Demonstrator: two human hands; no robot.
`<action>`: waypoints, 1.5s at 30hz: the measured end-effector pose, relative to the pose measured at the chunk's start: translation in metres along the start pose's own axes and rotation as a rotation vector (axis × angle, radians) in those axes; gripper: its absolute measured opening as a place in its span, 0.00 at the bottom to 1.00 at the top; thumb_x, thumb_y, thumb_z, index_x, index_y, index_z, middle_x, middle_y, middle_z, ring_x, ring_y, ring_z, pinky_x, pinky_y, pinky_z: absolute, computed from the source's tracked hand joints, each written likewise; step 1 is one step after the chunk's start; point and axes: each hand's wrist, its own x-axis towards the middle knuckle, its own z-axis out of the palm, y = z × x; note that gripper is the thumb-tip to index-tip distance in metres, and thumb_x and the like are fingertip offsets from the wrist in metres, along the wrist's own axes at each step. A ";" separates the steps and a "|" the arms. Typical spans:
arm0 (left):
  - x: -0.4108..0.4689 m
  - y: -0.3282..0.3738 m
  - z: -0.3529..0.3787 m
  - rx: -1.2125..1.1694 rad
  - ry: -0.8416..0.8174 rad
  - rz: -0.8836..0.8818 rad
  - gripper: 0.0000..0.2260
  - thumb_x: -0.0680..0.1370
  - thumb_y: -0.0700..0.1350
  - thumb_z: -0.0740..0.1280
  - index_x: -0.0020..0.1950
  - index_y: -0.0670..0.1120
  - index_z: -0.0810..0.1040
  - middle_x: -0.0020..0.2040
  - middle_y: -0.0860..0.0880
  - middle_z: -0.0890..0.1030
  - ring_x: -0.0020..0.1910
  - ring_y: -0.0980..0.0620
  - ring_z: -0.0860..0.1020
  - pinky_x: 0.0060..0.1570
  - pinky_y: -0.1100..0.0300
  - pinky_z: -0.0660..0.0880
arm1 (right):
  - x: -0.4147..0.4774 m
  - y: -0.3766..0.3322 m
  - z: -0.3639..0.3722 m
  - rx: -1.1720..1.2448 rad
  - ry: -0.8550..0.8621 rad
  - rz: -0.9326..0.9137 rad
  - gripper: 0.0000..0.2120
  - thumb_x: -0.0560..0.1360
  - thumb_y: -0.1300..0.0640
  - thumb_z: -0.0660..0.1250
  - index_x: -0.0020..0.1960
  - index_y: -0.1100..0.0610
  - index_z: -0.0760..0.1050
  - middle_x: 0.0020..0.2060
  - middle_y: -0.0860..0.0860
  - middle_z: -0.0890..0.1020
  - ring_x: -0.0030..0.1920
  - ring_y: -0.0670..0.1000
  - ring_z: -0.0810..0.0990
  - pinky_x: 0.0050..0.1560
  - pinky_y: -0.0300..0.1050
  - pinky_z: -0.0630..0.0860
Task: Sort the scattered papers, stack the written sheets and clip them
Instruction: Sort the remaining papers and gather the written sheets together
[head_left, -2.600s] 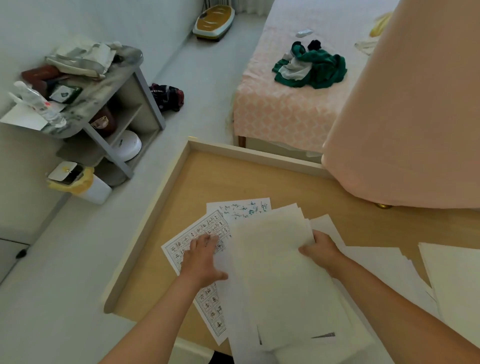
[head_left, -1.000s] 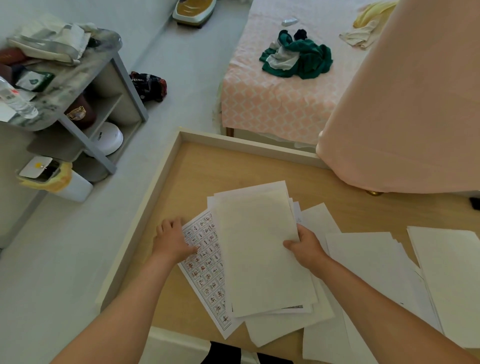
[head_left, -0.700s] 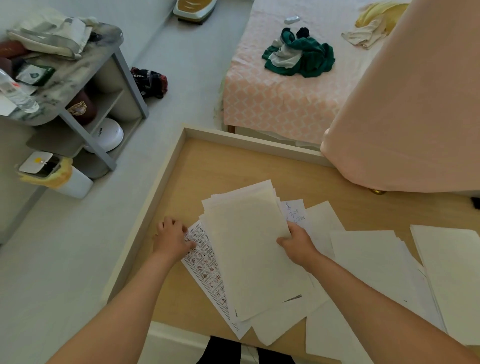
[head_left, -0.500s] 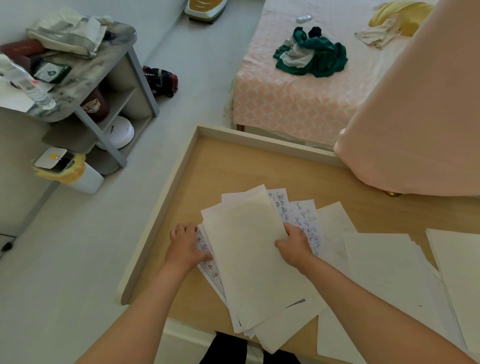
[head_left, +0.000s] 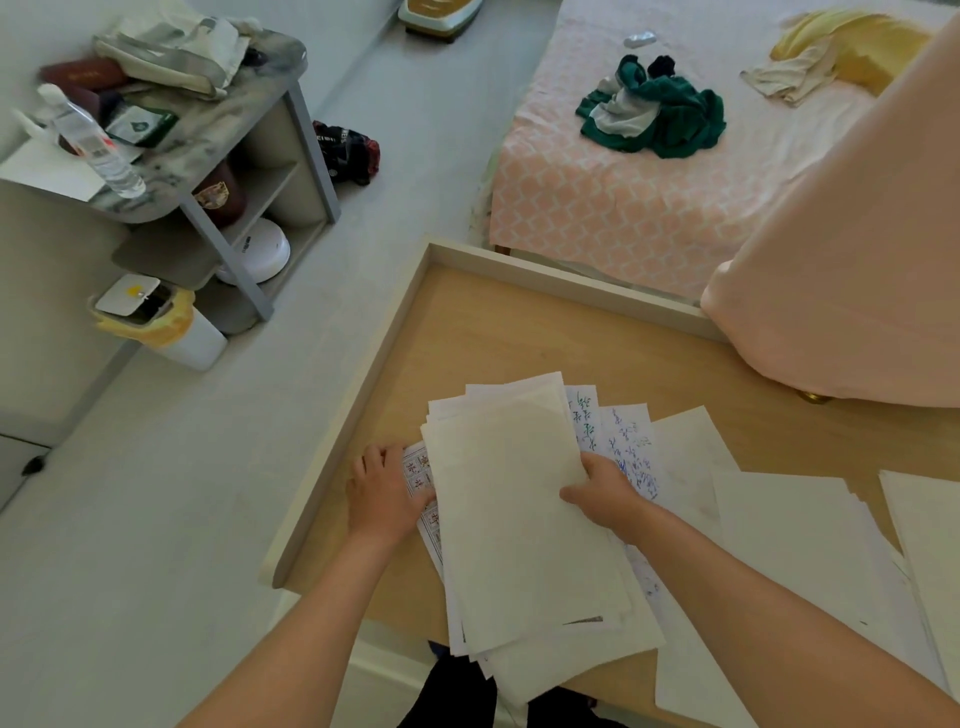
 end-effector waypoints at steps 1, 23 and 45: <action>0.001 0.002 -0.001 -0.060 -0.007 -0.019 0.35 0.72 0.58 0.72 0.74 0.46 0.65 0.69 0.44 0.68 0.66 0.42 0.65 0.63 0.50 0.68 | -0.003 -0.001 -0.002 0.029 -0.008 -0.025 0.17 0.76 0.68 0.67 0.58 0.51 0.77 0.48 0.47 0.83 0.48 0.49 0.83 0.43 0.43 0.80; -0.069 0.299 -0.039 -1.239 -0.167 -0.037 0.15 0.80 0.36 0.64 0.65 0.48 0.75 0.56 0.48 0.83 0.53 0.46 0.82 0.49 0.50 0.80 | -0.076 0.064 -0.212 0.400 0.231 -0.340 0.22 0.76 0.68 0.63 0.64 0.47 0.70 0.56 0.44 0.80 0.58 0.48 0.79 0.50 0.40 0.76; -0.185 0.463 -0.019 -1.222 0.131 0.348 0.09 0.75 0.44 0.71 0.53 0.44 0.78 0.44 0.42 0.83 0.40 0.47 0.82 0.47 0.52 0.78 | -0.137 0.169 -0.314 0.472 0.496 -0.488 0.26 0.72 0.65 0.71 0.64 0.46 0.68 0.56 0.45 0.78 0.56 0.45 0.78 0.55 0.43 0.78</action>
